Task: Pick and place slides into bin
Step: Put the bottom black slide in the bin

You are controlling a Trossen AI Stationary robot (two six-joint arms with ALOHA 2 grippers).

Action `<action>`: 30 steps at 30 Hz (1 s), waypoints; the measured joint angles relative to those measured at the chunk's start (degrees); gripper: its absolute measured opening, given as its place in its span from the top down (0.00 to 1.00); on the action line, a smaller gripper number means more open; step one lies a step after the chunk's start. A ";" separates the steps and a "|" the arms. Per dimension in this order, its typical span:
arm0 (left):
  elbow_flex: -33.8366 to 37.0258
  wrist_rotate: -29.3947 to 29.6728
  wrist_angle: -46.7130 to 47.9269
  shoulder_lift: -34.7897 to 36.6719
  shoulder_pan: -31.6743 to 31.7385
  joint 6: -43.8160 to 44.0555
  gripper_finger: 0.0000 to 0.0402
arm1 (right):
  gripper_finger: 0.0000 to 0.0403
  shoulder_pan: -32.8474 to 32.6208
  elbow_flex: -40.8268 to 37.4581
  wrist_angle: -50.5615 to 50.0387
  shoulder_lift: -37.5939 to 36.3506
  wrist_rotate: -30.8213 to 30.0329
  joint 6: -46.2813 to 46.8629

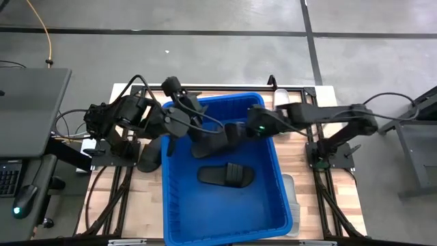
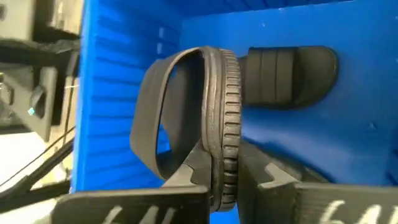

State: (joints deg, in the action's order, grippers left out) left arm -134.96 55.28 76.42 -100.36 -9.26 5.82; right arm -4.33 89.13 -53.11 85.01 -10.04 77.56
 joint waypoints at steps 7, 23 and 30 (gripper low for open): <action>0.00 -5.03 0.32 0.00 0.00 -2.48 0.52 | 0.99 3.32 -0.03 2.28 5.00 2.62 1.49; 0.01 -9.73 0.50 0.00 -0.11 -4.34 0.52 | 0.99 6.03 -0.01 5.24 9.41 2.63 3.63; 0.02 -10.13 0.89 0.00 -0.11 -4.61 0.52 | 0.99 6.43 -0.01 4.87 11.00 4.13 3.60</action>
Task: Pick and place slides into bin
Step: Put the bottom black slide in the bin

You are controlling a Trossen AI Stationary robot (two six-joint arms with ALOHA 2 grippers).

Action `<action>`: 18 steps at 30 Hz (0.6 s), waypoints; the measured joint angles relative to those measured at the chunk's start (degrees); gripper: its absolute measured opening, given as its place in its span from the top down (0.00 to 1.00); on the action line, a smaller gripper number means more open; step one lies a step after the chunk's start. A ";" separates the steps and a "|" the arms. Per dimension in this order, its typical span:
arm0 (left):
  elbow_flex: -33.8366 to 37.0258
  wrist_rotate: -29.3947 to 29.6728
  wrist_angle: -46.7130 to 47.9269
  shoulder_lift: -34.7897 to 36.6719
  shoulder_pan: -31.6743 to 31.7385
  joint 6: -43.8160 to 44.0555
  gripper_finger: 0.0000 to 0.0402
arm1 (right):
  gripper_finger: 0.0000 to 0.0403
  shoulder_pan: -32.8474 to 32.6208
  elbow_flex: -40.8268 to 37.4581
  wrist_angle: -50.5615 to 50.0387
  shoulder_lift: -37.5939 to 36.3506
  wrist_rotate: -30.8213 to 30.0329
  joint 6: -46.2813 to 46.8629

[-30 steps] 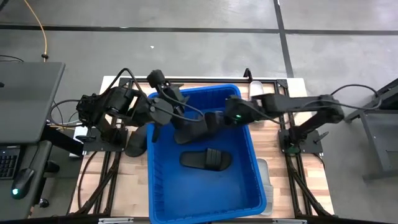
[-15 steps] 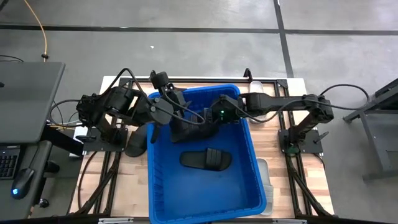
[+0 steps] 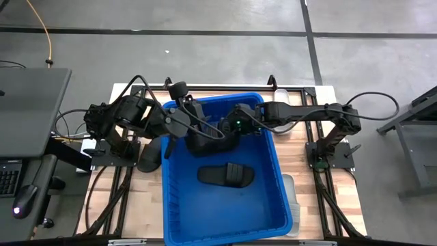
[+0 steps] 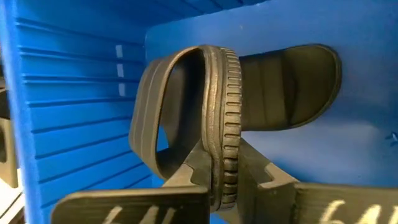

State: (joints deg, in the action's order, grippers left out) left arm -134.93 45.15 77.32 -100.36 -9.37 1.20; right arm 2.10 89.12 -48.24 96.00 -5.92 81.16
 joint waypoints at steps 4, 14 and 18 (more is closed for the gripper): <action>0.00 -0.70 0.01 0.00 0.00 -1.53 0.52 | 0.99 0.56 0.01 -0.75 1.84 1.58 -0.02; 0.00 -3.26 -0.36 0.00 0.00 -1.39 0.52 | 0.98 2.03 0.07 -1.34 6.60 3.15 -0.99; 0.00 -4.69 0.43 0.00 0.00 -1.39 0.52 | 0.97 2.39 0.07 -1.60 6.80 3.15 -0.19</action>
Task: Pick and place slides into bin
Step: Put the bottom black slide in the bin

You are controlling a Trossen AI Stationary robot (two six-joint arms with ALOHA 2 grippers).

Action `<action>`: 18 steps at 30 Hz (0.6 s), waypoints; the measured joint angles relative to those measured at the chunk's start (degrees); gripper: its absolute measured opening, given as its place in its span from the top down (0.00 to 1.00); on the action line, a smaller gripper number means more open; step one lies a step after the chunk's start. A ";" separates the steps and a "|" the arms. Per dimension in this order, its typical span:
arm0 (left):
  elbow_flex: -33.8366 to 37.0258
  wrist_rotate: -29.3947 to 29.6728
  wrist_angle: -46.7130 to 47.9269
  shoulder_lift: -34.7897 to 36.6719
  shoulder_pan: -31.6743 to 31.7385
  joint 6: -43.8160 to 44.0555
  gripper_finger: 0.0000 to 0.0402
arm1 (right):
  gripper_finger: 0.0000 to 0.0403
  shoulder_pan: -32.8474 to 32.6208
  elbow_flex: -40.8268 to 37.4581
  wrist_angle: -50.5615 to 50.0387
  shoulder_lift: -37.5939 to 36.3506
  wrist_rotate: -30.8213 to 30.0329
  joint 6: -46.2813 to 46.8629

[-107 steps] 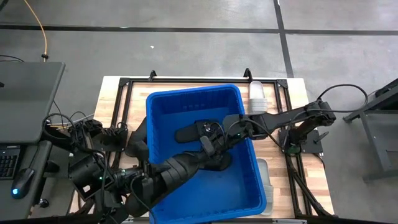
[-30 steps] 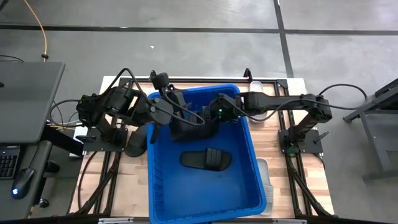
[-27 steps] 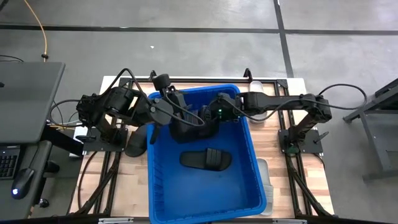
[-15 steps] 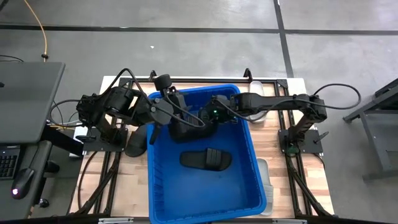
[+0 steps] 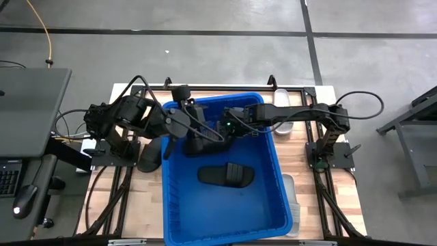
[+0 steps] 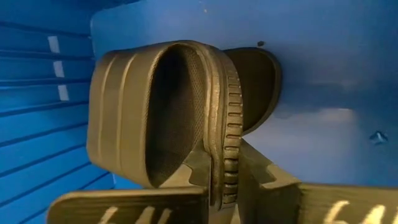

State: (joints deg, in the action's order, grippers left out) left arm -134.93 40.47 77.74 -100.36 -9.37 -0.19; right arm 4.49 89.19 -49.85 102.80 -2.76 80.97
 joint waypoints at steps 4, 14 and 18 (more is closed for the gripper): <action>0.00 0.00 0.37 0.00 0.00 0.00 0.52 | 0.99 0.02 0.00 -0.20 0.02 -0.06 -0.36; 0.00 0.00 0.34 0.00 0.00 0.00 0.53 | 0.98 0.02 0.00 -2.20 0.02 0.84 -0.30; 0.00 0.00 0.34 0.00 0.00 0.00 0.53 | 0.97 0.00 0.00 -4.72 0.04 -0.37 -0.20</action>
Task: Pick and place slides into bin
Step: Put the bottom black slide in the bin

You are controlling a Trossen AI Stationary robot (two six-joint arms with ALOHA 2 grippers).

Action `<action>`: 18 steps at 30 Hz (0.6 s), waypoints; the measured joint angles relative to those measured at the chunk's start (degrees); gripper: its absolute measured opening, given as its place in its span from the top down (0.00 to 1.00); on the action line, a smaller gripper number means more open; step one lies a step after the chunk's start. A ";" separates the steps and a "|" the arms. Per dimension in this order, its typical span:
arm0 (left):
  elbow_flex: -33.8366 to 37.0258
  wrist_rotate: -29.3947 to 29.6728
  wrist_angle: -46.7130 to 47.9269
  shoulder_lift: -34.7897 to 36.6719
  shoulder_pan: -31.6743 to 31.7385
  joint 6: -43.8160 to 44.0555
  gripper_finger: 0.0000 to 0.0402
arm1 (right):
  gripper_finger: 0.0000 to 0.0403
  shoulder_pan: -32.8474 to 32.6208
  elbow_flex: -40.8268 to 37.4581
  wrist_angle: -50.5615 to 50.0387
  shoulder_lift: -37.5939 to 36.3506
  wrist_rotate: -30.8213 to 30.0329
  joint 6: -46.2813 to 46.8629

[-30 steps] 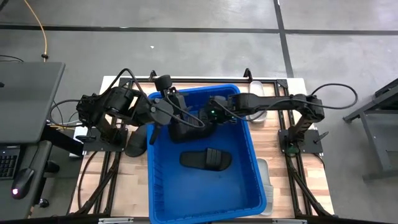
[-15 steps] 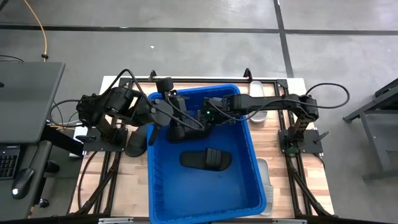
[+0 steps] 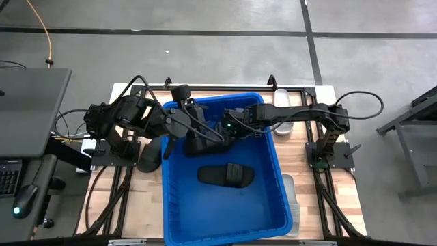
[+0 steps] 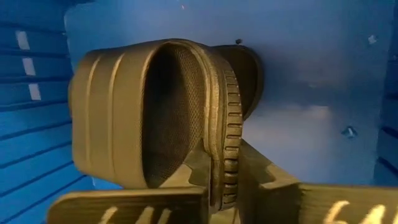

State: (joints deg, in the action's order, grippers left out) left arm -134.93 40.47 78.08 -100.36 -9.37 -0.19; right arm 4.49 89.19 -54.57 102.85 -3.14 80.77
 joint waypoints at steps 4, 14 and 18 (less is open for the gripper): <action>0.00 0.00 0.02 0.00 0.00 0.00 0.53 | 0.98 0.27 -0.02 -0.27 0.87 0.60 -1.28; 0.00 -0.42 1.27 0.02 0.00 0.00 0.53 | 0.99 0.63 -0.02 -0.04 4.69 3.93 -2.72; 0.00 -0.48 1.49 0.02 0.00 0.00 0.53 | 0.99 0.72 -0.02 -0.02 5.70 4.86 -3.36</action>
State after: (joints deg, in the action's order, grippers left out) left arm -134.93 39.99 79.57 -100.33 -9.37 -0.19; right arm 5.22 89.17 -54.59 108.55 1.72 77.41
